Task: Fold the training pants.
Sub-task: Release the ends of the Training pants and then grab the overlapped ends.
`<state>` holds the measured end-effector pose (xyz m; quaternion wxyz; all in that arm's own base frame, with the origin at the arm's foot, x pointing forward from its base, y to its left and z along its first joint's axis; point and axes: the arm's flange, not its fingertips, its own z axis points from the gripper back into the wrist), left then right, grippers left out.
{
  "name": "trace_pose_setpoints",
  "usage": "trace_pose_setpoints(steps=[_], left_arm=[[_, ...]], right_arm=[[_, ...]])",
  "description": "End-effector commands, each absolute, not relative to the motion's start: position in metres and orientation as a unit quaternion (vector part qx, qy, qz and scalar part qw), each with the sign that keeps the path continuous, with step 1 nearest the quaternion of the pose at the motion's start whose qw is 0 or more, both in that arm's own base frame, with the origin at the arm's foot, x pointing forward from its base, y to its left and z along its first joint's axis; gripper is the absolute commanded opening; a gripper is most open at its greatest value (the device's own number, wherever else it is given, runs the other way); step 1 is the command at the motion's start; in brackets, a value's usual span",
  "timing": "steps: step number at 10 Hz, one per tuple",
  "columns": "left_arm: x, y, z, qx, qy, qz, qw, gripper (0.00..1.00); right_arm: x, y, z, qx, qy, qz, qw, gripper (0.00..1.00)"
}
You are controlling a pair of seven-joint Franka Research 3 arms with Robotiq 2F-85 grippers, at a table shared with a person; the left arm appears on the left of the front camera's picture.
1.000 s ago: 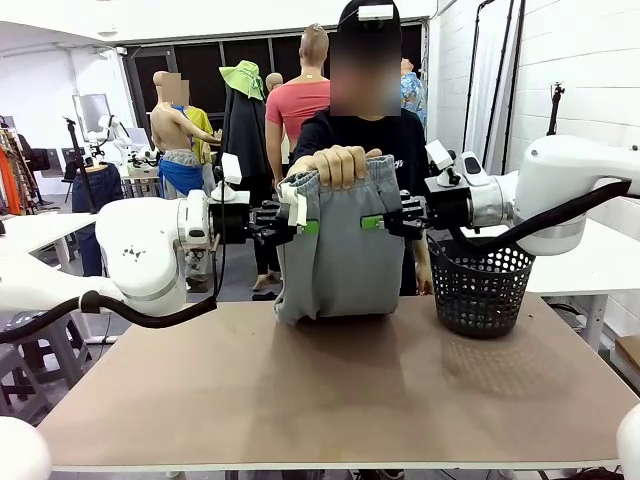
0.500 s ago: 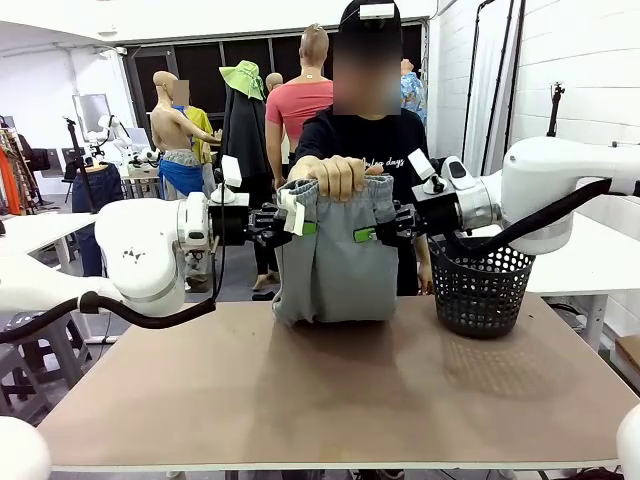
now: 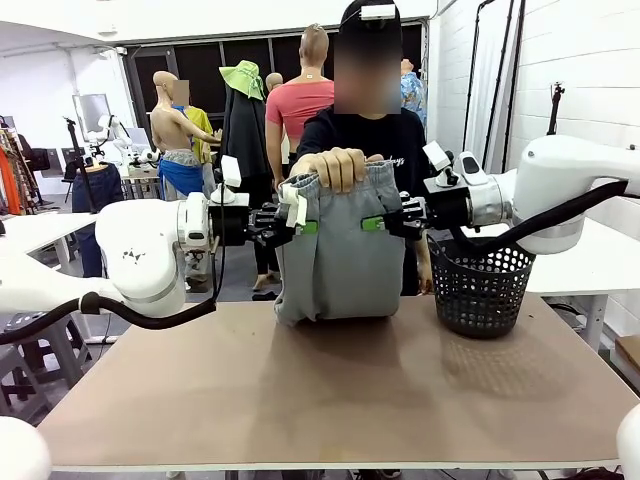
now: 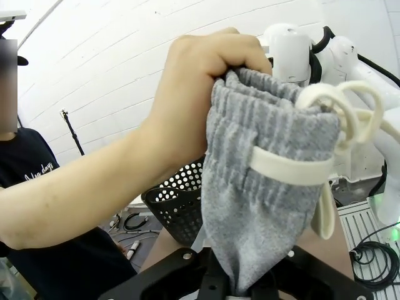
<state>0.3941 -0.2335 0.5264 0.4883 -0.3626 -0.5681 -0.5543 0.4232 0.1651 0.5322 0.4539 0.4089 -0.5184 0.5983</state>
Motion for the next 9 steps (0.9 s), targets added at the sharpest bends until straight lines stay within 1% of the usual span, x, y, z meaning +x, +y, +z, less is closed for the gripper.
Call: trace_pose_setpoints(steps=[1, 9], left_arm=[[0.3926, -0.2354, 0.53, -0.366, -0.568, -0.551, 0.49, 0.0], [0.3926, -0.2354, 0.53, -0.366, -0.568, -0.551, 0.49, 0.0]], right_arm=[[0.4188, 0.17, 0.5318, 0.411, -0.519, 0.598, 0.451, 0.0], [0.4188, 0.17, 0.5318, 0.411, -0.519, 0.598, 0.451, 0.0]])
